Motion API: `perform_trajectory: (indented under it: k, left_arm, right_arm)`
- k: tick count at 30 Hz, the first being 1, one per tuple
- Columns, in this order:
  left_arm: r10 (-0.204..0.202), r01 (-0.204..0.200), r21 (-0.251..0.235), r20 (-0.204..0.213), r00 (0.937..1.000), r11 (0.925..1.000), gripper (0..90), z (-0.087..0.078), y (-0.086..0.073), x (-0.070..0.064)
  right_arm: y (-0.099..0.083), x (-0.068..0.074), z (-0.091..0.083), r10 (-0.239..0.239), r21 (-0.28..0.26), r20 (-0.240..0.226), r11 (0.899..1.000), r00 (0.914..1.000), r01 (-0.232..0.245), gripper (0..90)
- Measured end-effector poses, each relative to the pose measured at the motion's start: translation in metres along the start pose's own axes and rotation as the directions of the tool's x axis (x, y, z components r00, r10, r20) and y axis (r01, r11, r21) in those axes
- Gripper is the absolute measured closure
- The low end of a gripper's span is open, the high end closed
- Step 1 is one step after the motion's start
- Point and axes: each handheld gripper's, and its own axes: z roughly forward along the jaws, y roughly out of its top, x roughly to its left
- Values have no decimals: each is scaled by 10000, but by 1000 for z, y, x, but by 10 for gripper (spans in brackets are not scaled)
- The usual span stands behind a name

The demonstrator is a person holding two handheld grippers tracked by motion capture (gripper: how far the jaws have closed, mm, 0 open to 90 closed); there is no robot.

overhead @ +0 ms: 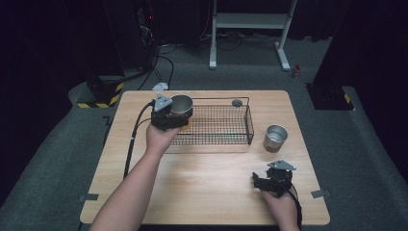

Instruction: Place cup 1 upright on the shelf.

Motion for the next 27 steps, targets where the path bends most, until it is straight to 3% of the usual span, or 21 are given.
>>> perform_trajectory:
  k: [15, 27]
  left_arm:
    - [-221, 227, 361, -176, 9996, 9991, 136, 26, -11, 7]
    - [-405, 433, 749, -385, 9984, 9962, 136, 39, -25, 8]
  right_arm:
    - [0, 0, 0, -46, -12, -15, 10000, 10000, 46, 103]
    - [0, 0, 0, -21, -6, -13, 10000, 10000, 21, 103]
